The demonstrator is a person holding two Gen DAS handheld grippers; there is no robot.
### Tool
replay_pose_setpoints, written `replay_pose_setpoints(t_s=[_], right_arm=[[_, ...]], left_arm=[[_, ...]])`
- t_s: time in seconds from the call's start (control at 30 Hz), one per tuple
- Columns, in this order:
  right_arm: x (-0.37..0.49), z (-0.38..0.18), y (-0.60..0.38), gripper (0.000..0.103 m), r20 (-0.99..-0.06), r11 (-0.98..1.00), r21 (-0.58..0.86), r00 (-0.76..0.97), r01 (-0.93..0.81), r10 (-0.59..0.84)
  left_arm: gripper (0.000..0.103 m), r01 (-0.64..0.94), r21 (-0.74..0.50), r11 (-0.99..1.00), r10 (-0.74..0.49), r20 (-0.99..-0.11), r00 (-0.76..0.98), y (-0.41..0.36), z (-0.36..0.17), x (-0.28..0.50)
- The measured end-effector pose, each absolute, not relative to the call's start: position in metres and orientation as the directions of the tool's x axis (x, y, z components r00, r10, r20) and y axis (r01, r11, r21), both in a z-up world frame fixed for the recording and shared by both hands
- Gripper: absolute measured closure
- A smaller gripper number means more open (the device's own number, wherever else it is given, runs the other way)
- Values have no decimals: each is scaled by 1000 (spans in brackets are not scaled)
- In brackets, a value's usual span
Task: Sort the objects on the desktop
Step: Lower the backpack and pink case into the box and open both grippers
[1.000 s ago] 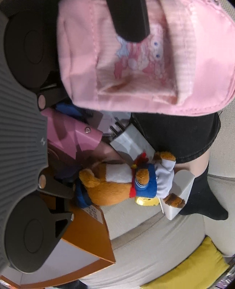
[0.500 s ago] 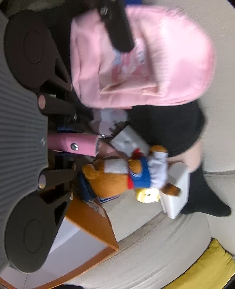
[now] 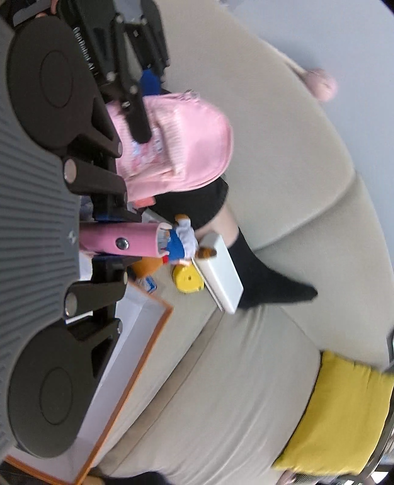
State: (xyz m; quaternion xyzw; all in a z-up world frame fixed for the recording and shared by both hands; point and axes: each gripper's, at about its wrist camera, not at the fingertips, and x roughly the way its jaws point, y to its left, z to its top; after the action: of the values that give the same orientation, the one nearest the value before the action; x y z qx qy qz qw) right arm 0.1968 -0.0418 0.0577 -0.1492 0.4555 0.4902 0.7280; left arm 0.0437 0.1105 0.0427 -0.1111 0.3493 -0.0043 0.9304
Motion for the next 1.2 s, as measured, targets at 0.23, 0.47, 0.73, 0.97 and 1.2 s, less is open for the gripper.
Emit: replay_pose_setpoints(t_s=[0.23,0.47,0.73,0.97,1.2], right_arm=[[214,46,-94,83,-823,573,225,162,-788,545],[236,-4,-136,83,-861,677,321,94,-662,500],[240,-55,-142,83,-888,724,359,24,-589,460],[240,-86,-124,83,-900,729,379,-42,-570,434],[237,-107,-108,83,-905,728,387,-82,-566,417]], left_arm=[[69,101,-252,962,-246,-652,717,72,46,64],[69,230,-213,949,-310,-746,589,17,18,82],[68,328,-30,944,-182,-877,445,-23,-28,89],[65,381,82,921,-78,-919,386,-41,-42,89],[58,377,30,926,-109,-933,343,-37,-46,90]])
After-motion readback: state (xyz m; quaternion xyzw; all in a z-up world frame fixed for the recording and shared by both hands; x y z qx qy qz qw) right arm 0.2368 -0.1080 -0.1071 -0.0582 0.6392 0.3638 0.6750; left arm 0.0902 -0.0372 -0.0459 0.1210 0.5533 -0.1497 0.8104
